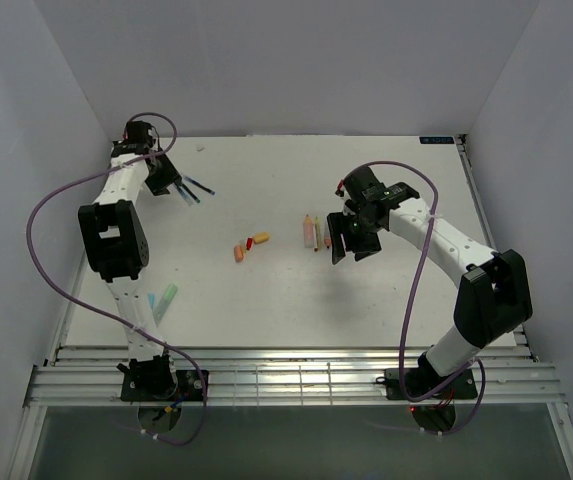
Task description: Open the pen caps
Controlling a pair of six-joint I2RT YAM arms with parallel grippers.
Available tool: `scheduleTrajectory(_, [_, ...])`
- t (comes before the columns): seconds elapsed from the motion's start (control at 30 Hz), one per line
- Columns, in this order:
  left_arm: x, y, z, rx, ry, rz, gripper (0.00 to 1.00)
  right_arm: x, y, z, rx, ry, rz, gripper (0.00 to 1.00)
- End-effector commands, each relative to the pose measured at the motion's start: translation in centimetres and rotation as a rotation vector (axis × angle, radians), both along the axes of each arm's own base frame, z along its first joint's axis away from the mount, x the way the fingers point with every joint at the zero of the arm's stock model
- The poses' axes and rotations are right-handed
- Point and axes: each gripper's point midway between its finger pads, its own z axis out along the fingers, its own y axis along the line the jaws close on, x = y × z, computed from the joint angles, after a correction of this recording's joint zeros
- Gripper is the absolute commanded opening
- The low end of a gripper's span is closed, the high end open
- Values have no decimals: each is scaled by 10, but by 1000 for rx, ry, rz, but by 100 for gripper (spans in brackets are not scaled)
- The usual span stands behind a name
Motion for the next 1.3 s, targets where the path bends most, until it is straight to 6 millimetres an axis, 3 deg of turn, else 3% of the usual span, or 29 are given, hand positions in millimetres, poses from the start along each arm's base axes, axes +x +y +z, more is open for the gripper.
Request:
scheduleTrajectory(0.0, [16, 5, 27, 42, -73, -14, 52, 9, 2, 7, 7, -51, 18, 66])
scheduleTrajectory(0.6, [20, -16, -16, -20, -17, -46, 52, 1, -1, -4, 8, -35, 11, 66])
scheduleTrajectory(1.27, [13, -28, -41, 21, 38, -57, 51, -4, -4, -11, 0, -30, 7, 65])
